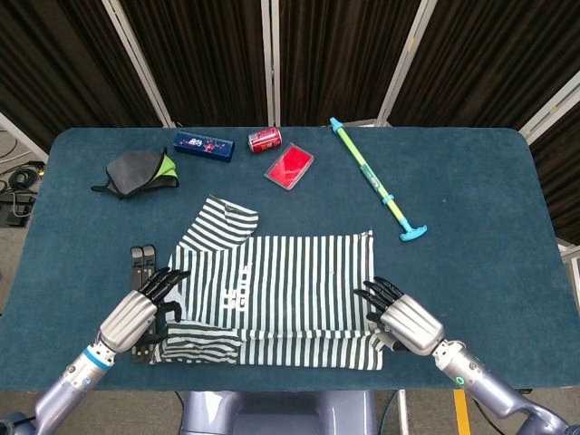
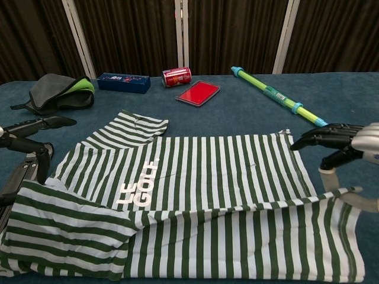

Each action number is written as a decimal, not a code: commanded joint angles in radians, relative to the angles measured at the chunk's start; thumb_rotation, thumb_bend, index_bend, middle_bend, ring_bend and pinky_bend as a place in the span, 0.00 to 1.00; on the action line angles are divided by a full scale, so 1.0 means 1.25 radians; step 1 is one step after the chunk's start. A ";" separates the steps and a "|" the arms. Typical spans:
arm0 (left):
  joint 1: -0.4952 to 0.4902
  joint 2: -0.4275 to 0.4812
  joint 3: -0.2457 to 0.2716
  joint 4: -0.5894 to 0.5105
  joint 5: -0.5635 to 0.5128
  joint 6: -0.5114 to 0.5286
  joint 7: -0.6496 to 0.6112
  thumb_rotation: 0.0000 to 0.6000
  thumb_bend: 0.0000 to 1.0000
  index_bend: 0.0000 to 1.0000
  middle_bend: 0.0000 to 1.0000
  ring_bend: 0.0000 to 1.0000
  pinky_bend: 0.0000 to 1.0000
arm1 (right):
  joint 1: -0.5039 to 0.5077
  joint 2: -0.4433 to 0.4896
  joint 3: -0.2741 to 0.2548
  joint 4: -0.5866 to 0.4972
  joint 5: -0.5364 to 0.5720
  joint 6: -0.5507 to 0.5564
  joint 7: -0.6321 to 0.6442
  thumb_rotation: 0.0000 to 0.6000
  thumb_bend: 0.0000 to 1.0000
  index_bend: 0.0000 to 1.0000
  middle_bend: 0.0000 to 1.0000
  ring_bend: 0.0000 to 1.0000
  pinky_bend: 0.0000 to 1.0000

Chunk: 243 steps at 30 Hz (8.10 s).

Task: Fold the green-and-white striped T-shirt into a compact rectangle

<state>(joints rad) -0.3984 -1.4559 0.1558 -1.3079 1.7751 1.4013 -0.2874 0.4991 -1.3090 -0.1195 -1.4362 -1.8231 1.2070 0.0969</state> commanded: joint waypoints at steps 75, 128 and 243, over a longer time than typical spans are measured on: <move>-0.263 -0.071 -0.272 0.131 -0.467 -0.522 0.105 1.00 0.62 0.85 0.00 0.00 0.00 | 0.256 -0.279 0.190 0.463 0.350 -0.414 0.077 1.00 0.42 0.75 0.10 0.00 0.00; -0.292 -0.115 -0.295 0.231 -0.496 -0.560 0.070 1.00 0.62 0.85 0.00 0.00 0.00 | 0.232 -0.233 0.206 0.432 0.335 -0.298 0.119 1.00 0.26 0.07 0.00 0.00 0.00; -0.604 -0.422 -0.348 0.790 -0.596 -0.882 0.192 1.00 0.38 0.48 0.00 0.00 0.00 | -0.181 0.067 0.186 -0.007 0.244 0.204 0.058 1.00 0.00 0.14 0.00 0.00 0.00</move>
<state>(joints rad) -1.1548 -1.9839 -0.2761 -0.3210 1.0263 0.2955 -0.0426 0.2732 -1.2252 0.1127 -1.4451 -1.5180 1.4614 0.1691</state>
